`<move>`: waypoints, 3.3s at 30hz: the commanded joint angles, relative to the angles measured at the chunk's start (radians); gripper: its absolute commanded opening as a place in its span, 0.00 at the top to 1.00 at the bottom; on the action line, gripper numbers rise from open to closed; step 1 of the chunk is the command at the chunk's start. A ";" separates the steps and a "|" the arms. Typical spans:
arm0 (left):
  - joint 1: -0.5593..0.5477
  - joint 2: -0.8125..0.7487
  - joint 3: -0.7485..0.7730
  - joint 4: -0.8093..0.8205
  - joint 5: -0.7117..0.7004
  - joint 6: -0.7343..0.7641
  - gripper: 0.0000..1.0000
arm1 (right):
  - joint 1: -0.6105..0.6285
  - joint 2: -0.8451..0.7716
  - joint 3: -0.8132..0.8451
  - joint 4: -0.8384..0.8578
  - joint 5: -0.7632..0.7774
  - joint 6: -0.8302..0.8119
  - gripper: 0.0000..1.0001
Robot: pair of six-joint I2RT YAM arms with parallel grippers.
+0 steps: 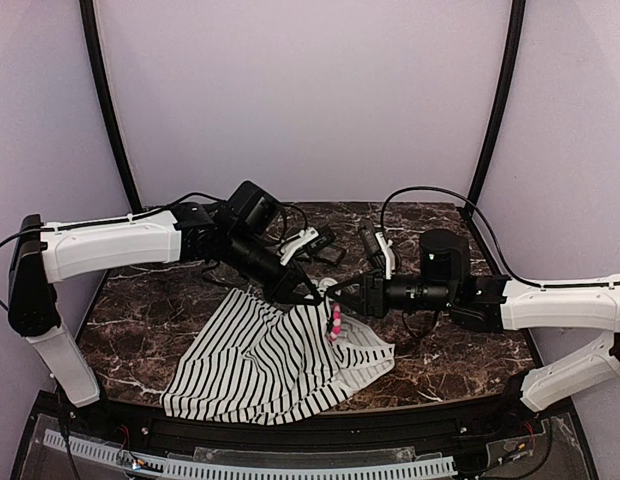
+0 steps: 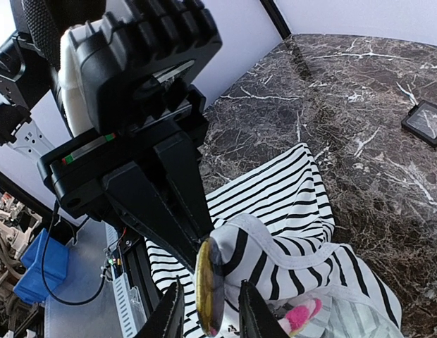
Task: Remove the brooch from the garment
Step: Open the brooch with the flattened clothing, then remove the brooch from the flattened clothing.
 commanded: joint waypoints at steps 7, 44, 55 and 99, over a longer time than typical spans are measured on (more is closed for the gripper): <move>-0.009 -0.010 0.024 -0.013 0.004 0.008 0.99 | -0.002 0.017 -0.010 0.048 0.031 0.016 0.81; -0.011 0.021 0.037 -0.033 -0.082 -0.018 0.99 | -0.007 -0.074 -0.048 -0.037 0.114 0.012 0.48; -0.011 0.008 0.032 -0.026 -0.050 -0.008 0.99 | -0.049 -0.011 -0.066 0.052 0.034 0.074 0.63; 0.041 -0.074 -0.031 0.128 0.179 -0.085 0.22 | -0.092 -0.151 -0.140 0.090 -0.108 0.086 1.00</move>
